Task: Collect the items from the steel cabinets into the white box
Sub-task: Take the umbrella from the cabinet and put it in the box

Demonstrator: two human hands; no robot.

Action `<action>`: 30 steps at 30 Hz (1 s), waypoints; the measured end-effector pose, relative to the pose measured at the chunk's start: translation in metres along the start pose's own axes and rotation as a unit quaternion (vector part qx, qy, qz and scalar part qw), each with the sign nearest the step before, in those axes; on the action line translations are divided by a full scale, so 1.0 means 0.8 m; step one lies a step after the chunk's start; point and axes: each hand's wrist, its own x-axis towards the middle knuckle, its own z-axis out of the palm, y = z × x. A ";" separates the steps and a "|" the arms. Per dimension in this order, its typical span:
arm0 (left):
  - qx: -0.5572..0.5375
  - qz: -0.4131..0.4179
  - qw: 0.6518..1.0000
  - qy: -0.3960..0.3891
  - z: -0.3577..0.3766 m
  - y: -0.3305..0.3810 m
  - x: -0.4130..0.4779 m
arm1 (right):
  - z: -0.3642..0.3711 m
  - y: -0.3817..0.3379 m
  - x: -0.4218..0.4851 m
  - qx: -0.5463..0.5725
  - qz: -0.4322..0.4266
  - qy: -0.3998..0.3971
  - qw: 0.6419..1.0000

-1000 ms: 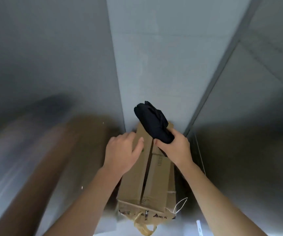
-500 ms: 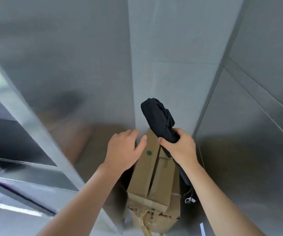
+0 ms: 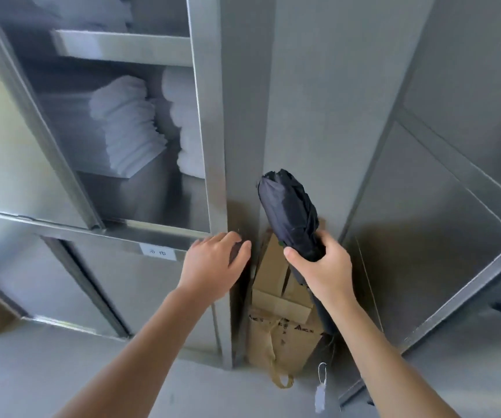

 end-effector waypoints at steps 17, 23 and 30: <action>0.173 -0.317 0.929 0.075 -0.236 -0.188 -0.330 | 0.261 -0.215 -0.176 0.135 -0.112 -0.340 0.924; 0.241 -0.408 0.873 0.113 -0.347 -0.264 -0.450 | 0.384 -0.333 -0.279 0.161 -0.170 -0.435 0.869; 0.278 -0.469 0.822 0.164 -0.442 -0.332 -0.550 | 0.490 -0.452 -0.376 0.201 -0.216 -0.499 0.815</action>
